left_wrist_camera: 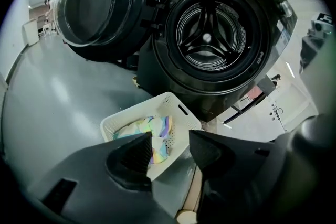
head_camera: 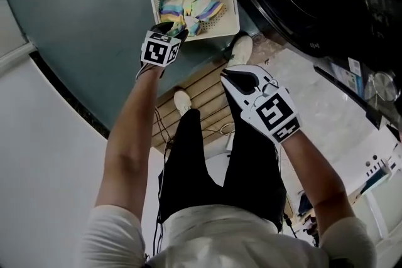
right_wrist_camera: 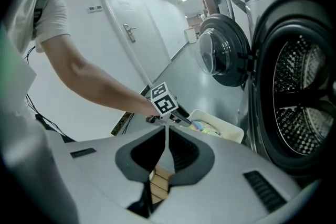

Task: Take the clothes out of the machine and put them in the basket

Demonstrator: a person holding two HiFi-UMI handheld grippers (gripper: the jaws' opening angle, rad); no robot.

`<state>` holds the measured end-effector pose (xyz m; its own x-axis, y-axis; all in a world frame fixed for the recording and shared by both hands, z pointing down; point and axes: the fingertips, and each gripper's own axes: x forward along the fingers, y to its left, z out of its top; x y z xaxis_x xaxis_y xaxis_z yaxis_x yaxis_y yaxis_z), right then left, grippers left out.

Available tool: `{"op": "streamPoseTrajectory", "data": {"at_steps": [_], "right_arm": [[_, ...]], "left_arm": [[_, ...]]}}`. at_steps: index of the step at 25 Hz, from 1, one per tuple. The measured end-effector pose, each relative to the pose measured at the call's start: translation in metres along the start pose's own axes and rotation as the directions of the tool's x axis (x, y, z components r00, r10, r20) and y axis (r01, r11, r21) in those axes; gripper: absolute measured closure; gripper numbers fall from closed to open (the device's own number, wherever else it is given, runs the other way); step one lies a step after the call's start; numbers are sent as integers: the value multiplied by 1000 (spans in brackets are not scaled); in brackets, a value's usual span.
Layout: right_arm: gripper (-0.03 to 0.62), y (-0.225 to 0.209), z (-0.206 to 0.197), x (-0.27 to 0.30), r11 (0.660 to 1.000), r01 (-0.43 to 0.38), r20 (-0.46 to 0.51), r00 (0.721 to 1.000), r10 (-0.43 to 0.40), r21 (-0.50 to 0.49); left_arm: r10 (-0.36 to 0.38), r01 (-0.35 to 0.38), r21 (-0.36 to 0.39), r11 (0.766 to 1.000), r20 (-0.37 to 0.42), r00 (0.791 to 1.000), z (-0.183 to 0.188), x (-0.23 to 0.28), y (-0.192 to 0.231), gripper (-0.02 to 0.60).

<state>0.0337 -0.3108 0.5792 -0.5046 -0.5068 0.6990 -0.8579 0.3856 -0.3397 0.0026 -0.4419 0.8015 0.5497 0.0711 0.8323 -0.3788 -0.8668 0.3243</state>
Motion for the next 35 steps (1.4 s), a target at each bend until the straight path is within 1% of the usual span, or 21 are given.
{"op": "streamPoseTrajectory", "data": {"at_steps": [3, 8, 12, 14, 17, 21, 25, 30, 35], "right_arm": [[572, 19, 10, -14, 1000, 4, 16, 1000, -4, 2], [572, 50, 30, -38, 999, 34, 49, 998, -33, -10], [572, 70, 48, -57, 998, 65, 92, 994, -64, -15], [572, 79, 61, -67, 996, 85, 116, 990, -84, -5], [572, 99, 80, -82, 996, 91, 163, 982, -92, 15], [572, 122, 93, -99, 997, 83, 203, 976, -82, 2], [572, 141, 98, -118, 996, 87, 233, 968, -93, 38], [572, 168, 110, -150, 994, 105, 274, 956, -108, 29], [572, 185, 124, -182, 989, 147, 311, 940, -145, 17]], "left_arm": [[-8, 7, 19, 1000, 35, 999, 11, -40, -15, 364], [-29, 24, 48, 999, 112, 993, 33, -106, -40, 364], [-52, 42, 60, 997, 180, 982, 47, -156, -63, 365], [-67, 55, 63, 997, 211, 975, 52, -183, -77, 368], [-88, 73, 70, 995, 241, 967, 57, -222, -99, 371], [-105, 83, 86, 993, 298, 949, 68, -271, -125, 375], [-124, 87, 119, 989, 343, 931, 69, -322, -150, 390], [-147, 90, 162, 983, 387, 910, 67, -388, -187, 422], [-170, 95, 188, 978, 437, 883, 68, -448, -216, 440]]}}
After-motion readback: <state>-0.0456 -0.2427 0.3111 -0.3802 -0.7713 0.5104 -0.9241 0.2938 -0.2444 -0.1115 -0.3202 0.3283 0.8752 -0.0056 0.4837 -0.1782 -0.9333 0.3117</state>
